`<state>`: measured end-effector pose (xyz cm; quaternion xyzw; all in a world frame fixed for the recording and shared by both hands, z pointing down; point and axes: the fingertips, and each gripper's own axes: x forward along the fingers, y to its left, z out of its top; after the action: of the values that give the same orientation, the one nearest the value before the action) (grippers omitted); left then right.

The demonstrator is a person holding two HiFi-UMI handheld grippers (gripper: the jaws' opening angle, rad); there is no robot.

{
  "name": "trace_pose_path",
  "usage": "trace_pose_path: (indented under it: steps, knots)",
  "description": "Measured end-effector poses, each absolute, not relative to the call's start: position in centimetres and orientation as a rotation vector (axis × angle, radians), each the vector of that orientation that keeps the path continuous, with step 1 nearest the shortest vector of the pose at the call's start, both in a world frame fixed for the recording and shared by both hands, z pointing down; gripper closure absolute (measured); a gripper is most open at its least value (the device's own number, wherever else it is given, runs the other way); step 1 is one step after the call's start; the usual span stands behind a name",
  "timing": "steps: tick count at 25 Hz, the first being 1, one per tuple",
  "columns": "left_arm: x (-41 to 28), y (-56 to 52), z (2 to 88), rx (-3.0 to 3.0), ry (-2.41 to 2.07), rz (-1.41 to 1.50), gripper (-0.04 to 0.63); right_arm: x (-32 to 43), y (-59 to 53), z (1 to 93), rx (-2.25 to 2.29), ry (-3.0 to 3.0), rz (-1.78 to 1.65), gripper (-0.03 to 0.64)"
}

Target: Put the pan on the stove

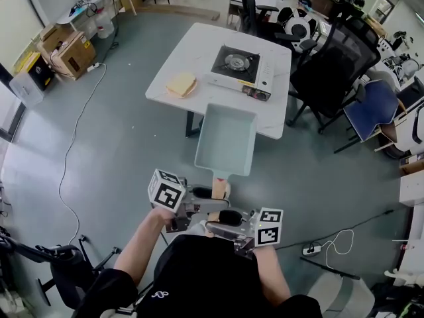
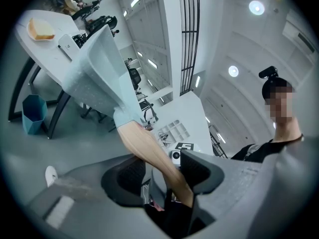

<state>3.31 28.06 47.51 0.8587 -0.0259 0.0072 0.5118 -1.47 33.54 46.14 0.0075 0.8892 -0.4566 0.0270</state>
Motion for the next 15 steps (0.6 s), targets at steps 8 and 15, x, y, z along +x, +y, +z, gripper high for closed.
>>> trace_pose_path:
  steps: [8,15]
  knots:
    - [4.1,22.2,48.2,2.05,-0.055,0.008,0.377,-0.8,27.7,46.8,0.013,2.749,-1.447,0.405]
    - [4.7,16.8,48.8,2.041,-0.064,0.004,0.377,0.0,22.3,47.2,0.01,2.741,-1.463,0.405]
